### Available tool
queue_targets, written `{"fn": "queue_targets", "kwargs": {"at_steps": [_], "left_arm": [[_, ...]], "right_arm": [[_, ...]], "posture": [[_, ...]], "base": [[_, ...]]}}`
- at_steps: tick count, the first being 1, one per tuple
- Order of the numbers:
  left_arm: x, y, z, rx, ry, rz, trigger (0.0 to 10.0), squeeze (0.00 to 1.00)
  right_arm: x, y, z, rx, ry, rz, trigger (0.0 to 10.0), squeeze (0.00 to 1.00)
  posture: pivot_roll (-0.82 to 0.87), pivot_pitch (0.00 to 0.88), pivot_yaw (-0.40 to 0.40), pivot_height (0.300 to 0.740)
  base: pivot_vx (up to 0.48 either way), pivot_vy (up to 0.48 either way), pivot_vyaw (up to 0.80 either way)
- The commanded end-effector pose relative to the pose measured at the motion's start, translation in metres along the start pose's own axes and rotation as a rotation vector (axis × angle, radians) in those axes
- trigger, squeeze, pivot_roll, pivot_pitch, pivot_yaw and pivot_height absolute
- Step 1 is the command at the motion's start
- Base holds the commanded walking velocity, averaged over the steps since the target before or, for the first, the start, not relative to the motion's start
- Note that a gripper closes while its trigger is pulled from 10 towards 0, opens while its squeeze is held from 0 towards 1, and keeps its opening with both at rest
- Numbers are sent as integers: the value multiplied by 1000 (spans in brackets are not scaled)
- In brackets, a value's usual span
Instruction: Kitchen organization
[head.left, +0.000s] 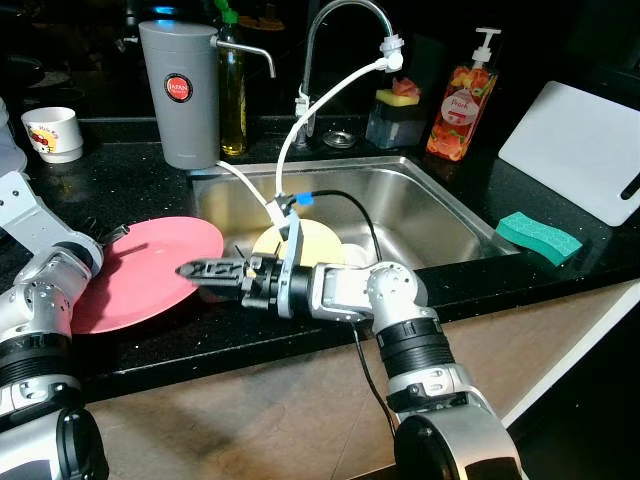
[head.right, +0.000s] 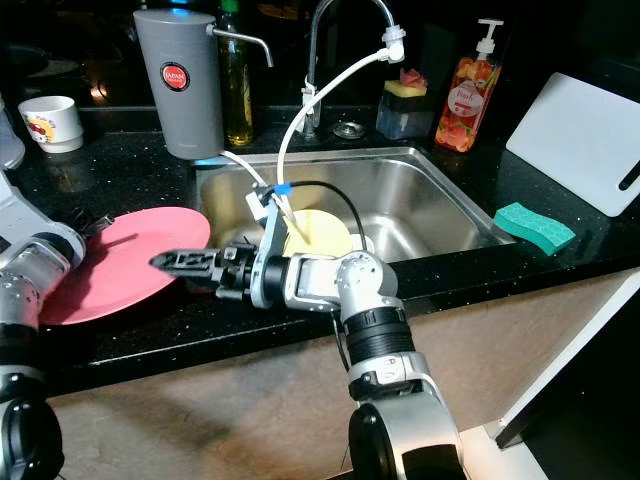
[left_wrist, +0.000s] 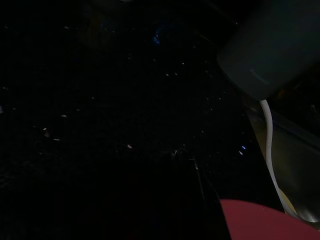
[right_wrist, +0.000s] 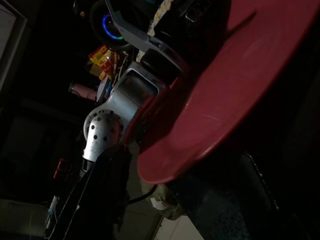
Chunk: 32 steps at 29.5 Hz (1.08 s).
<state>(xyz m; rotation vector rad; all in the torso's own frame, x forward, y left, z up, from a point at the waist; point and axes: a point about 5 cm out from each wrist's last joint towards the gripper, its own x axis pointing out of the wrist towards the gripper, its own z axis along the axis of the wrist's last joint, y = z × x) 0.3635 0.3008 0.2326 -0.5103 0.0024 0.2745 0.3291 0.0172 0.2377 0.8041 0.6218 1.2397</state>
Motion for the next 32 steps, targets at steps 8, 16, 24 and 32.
{"fn": "queue_targets", "kwargs": {"at_steps": [8,16,24,32], "left_arm": [[0,0,-8,10,37,11,0,0],[1,-4,-9,8,38,0,0,0],[0,-3,-10,12,42,-5,0,0],[1,-6,-12,14,46,-18,0,0]], "right_arm": [[13,-7,-14,-4,32,-60,10000,0],[26,-13,-19,67,-67,-117,0,0],[26,-16,-16,89,-155,-139,0,0],[27,-16,-16,110,-173,-135,0,0]], "posture": [[43,61,-41,740],[48,60,-44,740],[47,55,-45,740],[45,45,-41,740]], "base": [[0,0,0],[0,0,0],[0,0,0],[0,0,0]]}}
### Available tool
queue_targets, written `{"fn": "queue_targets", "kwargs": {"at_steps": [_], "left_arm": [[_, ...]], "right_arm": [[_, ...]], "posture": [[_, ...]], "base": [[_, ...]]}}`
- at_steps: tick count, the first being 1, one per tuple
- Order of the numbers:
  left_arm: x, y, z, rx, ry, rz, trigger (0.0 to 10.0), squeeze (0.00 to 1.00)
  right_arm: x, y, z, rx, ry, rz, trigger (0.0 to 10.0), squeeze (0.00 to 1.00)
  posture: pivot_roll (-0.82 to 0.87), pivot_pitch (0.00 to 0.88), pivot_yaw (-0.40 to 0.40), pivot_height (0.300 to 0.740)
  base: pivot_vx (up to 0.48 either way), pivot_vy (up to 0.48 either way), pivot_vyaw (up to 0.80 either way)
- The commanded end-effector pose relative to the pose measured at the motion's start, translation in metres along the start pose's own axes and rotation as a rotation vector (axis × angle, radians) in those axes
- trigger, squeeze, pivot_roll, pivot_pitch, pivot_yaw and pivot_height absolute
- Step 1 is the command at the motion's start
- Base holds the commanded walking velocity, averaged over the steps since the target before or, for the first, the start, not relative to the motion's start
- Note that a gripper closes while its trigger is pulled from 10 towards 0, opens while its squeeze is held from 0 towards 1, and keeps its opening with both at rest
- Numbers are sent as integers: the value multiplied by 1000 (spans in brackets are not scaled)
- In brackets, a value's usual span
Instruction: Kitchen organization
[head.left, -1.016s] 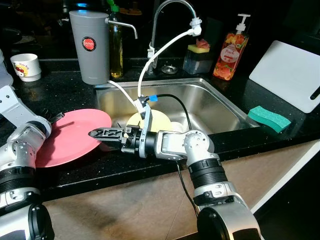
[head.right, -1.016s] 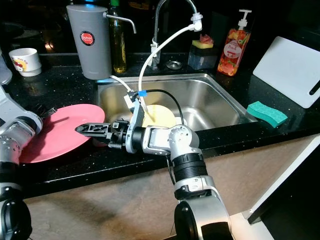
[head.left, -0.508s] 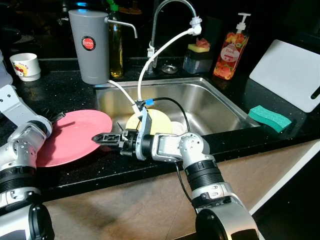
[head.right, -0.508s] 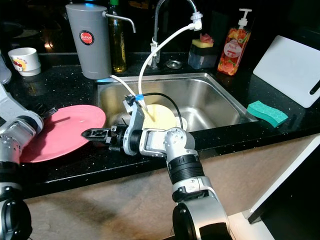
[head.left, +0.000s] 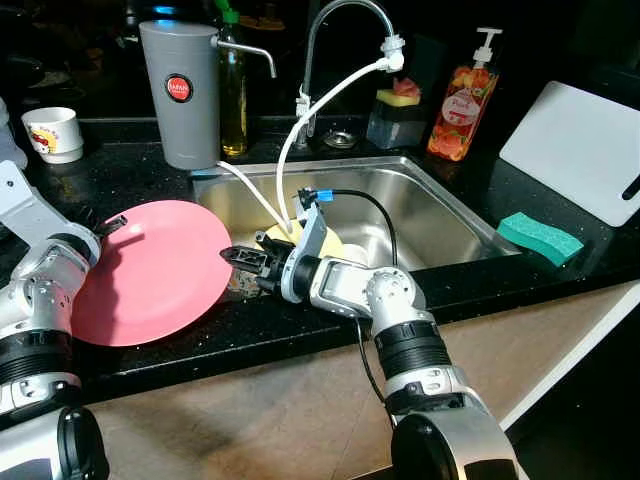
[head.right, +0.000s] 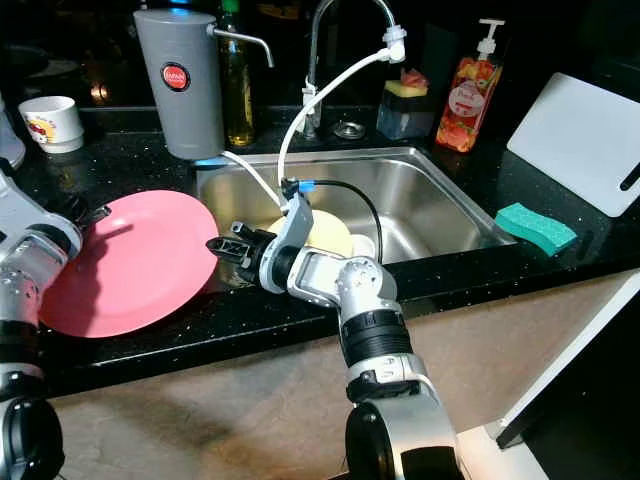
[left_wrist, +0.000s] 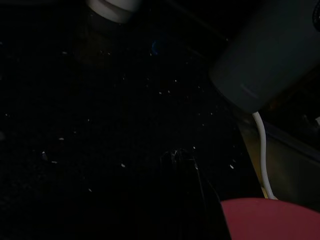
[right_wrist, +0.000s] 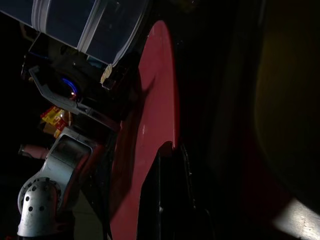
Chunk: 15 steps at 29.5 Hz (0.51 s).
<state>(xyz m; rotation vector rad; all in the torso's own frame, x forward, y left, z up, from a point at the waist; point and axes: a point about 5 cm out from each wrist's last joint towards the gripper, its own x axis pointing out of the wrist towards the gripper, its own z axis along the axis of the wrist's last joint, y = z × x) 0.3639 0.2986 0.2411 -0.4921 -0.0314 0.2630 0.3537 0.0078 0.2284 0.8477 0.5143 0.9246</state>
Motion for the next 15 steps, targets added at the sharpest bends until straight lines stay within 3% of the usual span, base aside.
{"fn": "queue_targets", "kwargs": {"at_steps": [1,5,6,8,9,11,13,15], "left_arm": [[1,-1,-18,0,78,-2,0,0],[1,-4,-17,13,72,-18,0,0],[2,-6,-16,27,62,-33,745,0],[1,-19,-1,50,-51,-113,10000,0],[1,-19,-1,50,-51,-113,10000,0],[-4,-41,22,41,-206,-238,10000,0],[-12,-61,34,63,-292,-369,10000,0],[-15,-68,36,84,-312,-419,10000,0]], "right_arm": [[21,12,-39,104,69,78,0,0],[22,12,-40,107,68,78,0,0],[22,12,-40,107,65,74,0,0],[20,7,-36,107,33,43,0,0],[20,7,-36,107,33,43,0,0],[15,-5,-20,120,-57,-23,0,0],[7,-18,-1,119,-167,-98,0,0],[3,-22,6,118,-208,-124,0,0]], "posture": [[45,45,-41,740],[46,38,-41,740],[46,38,-41,740],[46,37,-43,740],[46,37,-43,740],[49,33,-44,740],[51,34,-43,740],[51,34,-42,740]], "base": [[0,0,0],[0,0,0],[0,0,0],[0,0,0],[0,0,0],[0,0,0],[0,0,0],[0,0,0]]}}
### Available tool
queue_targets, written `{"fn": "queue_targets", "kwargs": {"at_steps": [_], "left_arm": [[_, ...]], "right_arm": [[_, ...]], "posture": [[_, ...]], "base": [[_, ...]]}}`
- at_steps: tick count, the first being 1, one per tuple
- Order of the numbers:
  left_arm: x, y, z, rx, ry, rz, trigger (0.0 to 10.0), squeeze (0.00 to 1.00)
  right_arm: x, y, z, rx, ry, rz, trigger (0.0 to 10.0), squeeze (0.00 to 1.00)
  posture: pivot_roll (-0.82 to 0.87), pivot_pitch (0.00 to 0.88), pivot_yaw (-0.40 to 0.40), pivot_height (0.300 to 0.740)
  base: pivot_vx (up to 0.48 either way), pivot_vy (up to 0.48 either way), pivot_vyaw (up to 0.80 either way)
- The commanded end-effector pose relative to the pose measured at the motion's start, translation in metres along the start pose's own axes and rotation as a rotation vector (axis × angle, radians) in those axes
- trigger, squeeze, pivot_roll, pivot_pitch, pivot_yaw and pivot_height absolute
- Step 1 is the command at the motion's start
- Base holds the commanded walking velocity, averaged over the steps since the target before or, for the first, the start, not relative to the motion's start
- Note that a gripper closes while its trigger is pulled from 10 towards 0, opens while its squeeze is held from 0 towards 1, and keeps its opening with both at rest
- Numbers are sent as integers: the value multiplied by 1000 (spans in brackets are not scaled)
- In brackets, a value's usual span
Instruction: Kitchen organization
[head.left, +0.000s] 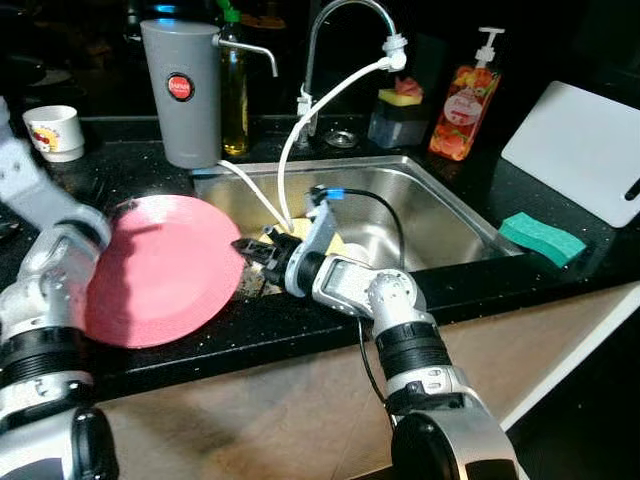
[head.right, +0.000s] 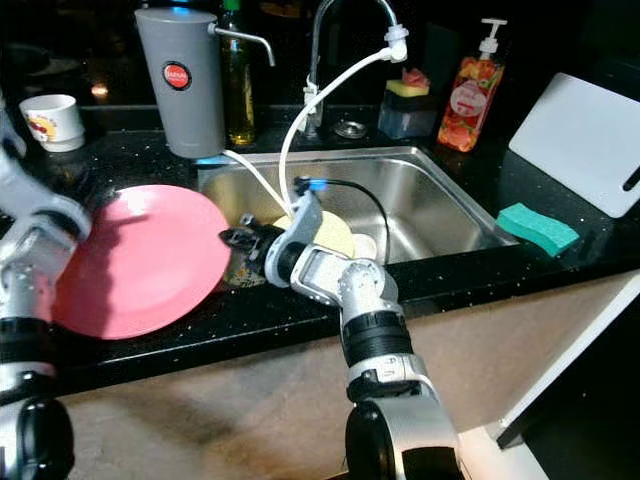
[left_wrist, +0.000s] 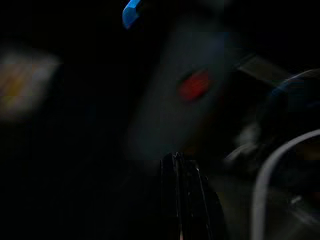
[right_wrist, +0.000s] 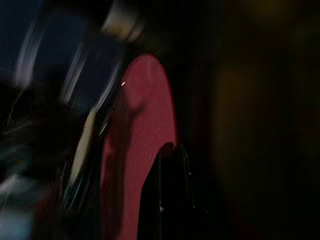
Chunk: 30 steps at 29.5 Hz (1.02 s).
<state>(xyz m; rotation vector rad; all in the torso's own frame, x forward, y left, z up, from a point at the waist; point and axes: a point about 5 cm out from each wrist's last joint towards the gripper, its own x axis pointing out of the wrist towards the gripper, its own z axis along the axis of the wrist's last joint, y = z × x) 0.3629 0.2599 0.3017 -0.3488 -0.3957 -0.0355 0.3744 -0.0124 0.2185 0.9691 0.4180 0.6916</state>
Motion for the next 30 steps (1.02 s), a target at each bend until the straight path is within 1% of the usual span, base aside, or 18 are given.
{"fn": "queue_targets", "kwargs": {"at_steps": [1,3,5,8,10,15,16,17,18,21,22,23,24,26,27,28,29,30], "left_arm": [[1,-28,2,67,-25,-176,10000,0],[0,-35,0,96,-17,-226,10000,0],[-4,-56,-15,241,58,-356,10000,0],[-7,-65,-23,305,69,-428,10000,0],[-12,-73,-32,358,115,-530,10000,0],[-19,-80,-39,391,167,-627,10000,0],[-28,-82,-49,417,267,-703,10000,0],[-28,-82,-49,417,267,-703,10000,0],[-35,-81,-59,427,366,-737,10000,0],[-40,-79,-65,457,420,-764,10000,0],[-44,-75,-72,481,485,-772,10000,0],[-49,-69,-79,495,555,-771,10000,0],[-55,-63,-86,507,625,-764,10000,0],[-55,-62,-87,509,629,-763,10000,0],[-54,-63,-85,515,620,-763,10000,0],[-54,-63,-84,516,618,-765,10000,0],[-54,-63,-83,516,618,-766,10000,0],[-54,-64,-83,517,617,-770,10000,0]], "right_arm": [[-1,-9,11,24,-107,-67,0,0],[-4,-13,20,21,-148,-88,0,0],[-21,-29,52,-4,-306,-177,0,0],[-33,-37,68,-36,-386,-228,0,0],[-52,-49,90,-45,-517,-303,0,0],[-64,-55,105,-72,-612,-346,0,0],[-73,-54,116,-137,-679,-366,0,0],[-73,-54,116,-137,-679,-366,0,0],[-74,-51,119,-212,-688,-364,0,0],[-72,-48,118,-276,-668,-356,431,0],[-69,-44,116,-336,-645,-343,431,0],[-65,-41,112,-399,-616,-327,4745,0],[-59,-36,105,-478,-579,-307,10000,0],[-57,-35,104,-497,-570,-303,10000,0],[-54,-33,101,-527,-555,-293,10000,47],[-53,-33,101,-538,-553,-297,10000,761],[-53,-33,101,-545,-552,-301,10000,761],[-52,-33,100,-548,-548,-292,10000,1000]], "posture": [[51,35,-40,740],[51,36,-39,740],[48,40,-33,740],[47,41,-32,740],[45,46,-26,740],[45,47,-26,740],[45,47,-26,740],[45,47,-26,740],[45,47,-26,740],[45,47,-26,740],[45,47,-26,740],[43,47,-23,740],[43,47,-23,740],[43,47,-23,740],[44,47,-26,740],[44,47,-26,740],[46,48,-29,740],[46,48,-29,740]], "base": [[0,0,0],[0,0,0],[0,0,0],[0,0,0],[0,0,0],[0,0,0],[0,0,0],[0,0,0],[0,0,0],[0,0,0],[0,0,0],[0,0,0],[0,0,0],[0,0,0],[0,0,0],[0,0,0],[0,0,0],[0,0,0]]}}
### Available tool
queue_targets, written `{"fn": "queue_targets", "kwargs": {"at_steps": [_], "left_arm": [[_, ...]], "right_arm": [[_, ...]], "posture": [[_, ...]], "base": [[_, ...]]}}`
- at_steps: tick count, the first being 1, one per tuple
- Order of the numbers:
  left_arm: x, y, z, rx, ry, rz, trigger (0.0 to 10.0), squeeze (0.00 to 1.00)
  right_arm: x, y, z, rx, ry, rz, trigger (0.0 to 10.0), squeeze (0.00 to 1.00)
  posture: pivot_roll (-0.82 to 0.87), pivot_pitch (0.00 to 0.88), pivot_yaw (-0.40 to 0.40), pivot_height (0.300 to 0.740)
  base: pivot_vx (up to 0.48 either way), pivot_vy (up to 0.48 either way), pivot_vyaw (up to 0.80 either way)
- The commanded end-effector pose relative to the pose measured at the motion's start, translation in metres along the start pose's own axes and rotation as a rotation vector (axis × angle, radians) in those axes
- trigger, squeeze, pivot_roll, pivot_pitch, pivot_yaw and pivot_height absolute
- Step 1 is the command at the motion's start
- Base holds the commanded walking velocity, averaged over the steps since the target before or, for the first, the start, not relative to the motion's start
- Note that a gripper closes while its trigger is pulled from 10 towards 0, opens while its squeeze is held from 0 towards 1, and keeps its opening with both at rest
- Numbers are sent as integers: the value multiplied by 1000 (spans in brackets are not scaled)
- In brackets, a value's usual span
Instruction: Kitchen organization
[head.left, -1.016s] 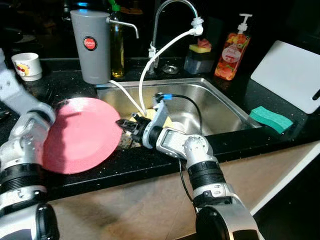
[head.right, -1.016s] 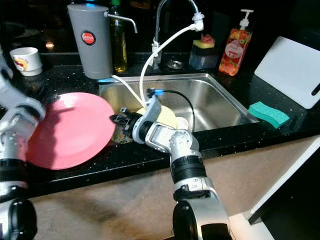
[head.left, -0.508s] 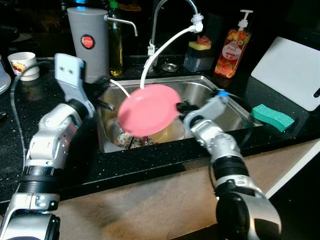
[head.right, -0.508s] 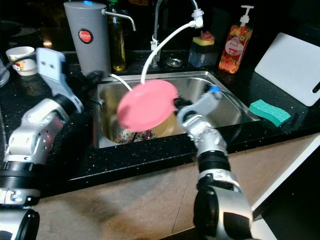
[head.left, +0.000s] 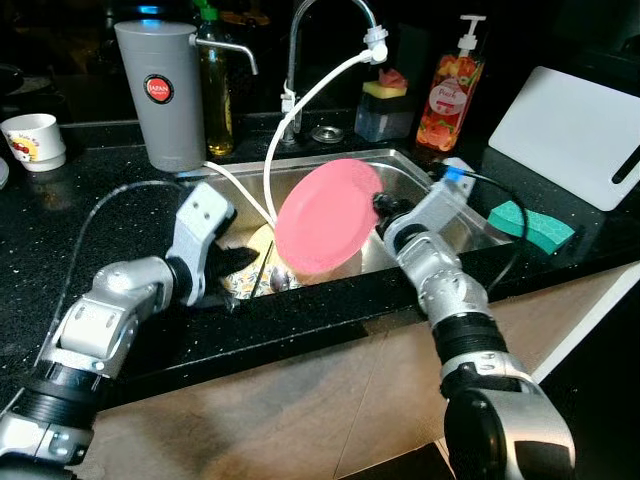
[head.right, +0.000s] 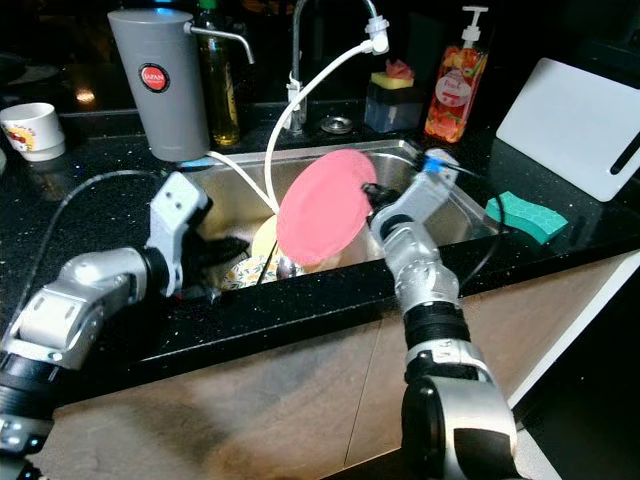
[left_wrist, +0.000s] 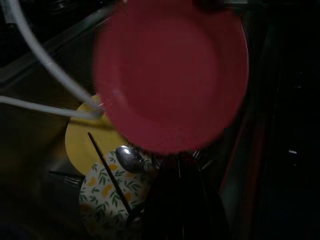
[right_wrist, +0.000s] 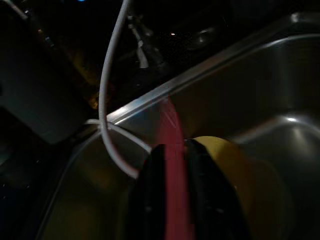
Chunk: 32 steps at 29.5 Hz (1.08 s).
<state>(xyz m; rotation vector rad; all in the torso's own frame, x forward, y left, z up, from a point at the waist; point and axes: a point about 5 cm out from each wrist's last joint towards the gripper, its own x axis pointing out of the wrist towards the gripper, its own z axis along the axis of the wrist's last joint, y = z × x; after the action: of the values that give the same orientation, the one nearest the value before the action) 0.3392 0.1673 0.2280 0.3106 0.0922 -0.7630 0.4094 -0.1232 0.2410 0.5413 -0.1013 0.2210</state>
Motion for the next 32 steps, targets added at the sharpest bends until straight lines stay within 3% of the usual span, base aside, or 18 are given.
{"fn": "queue_targets", "kwargs": {"at_steps": [1,2,3,8,9,10,11,12,14,15,16,17,18,19,21,27,30,32], "left_arm": [[-4,1,1,26,23,-4,10000,0],[-5,1,2,30,25,4,10000,0],[-5,2,3,31,25,19,10000,0],[-6,5,5,21,9,64,10000,0],[-5,11,15,-15,-90,141,10000,0],[-5,11,15,-15,-90,141,10000,0],[-7,11,32,-158,-290,143,10000,0],[-9,9,38,-229,-369,117,10000,0],[-17,-7,46,-337,-514,-44,10000,0],[-21,-18,44,-351,-529,-152,10000,0],[-21,-18,44,-351,-529,-152,10000,0],[-24,-27,42,-359,-534,-224,10000,0],[-27,-38,35,-354,-487,-313,10000,0],[-27,-38,35,-354,-487,-313,10000,0],[-35,-60,20,-355,-372,-479,10000,0],[-43,-78,9,-359,-277,-601,10000,0],[-56,-98,-10,-409,-111,-723,10000,0],[-62,-105,-17,-440,-51,-767,10000,0]], "right_arm": [[1,3,1,-27,-11,17,10000,1000],[1,5,3,-56,-15,26,10000,1000],[2,7,6,-86,-28,34,10000,0],[2,10,21,-56,-107,49,10000,0],[0,10,33,29,-168,71,10000,0],[0,10,33,29,-168,71,10000,0],[-4,16,42,234,-176,184,10000,0],[-7,20,45,320,-167,255,10000,0],[-19,32,48,431,-103,480,10000,0],[-29,37,45,413,-48,598,10000,0],[-29,37,45,413,-48,598,10000,0],[-36,40,42,400,-6,675,10000,0],[-45,42,35,345,47,746,10000,0],[-45,42,35,345,47,746,10000,0],[-65,41,23,300,142,865,10000,0],[-86,38,10,291,236,960,10000,0],[-119,29,-18,266,462,1058,10000,0],[-129,25,-25,283,527,1090,10000,0]], "posture": [[46,48,-29,740],[47,47,-30,740],[47,47,-30,740],[45,47,-28,740],[44,48,-27,740],[44,48,-27,740],[42,49,-25,740],[42,49,-25,740],[38,50,-23,740],[38,50,-23,740],[38,50,-23,740],[38,50,-23,740],[38,50,-23,740],[38,50,-23,740],[31,55,-21,740],[30,56,-23,740],[30,56,-23,740],[31,52,-26,740]], "base": [[0,0,0],[0,0,0],[0,0,0],[0,0,0],[0,0,0],[0,0,0],[0,0,0],[0,0,0],[0,0,0],[0,0,0],[0,0,0],[0,0,0],[0,0,0],[0,0,0],[0,0,0],[0,0,0],[0,0,0],[0,0,0]]}}
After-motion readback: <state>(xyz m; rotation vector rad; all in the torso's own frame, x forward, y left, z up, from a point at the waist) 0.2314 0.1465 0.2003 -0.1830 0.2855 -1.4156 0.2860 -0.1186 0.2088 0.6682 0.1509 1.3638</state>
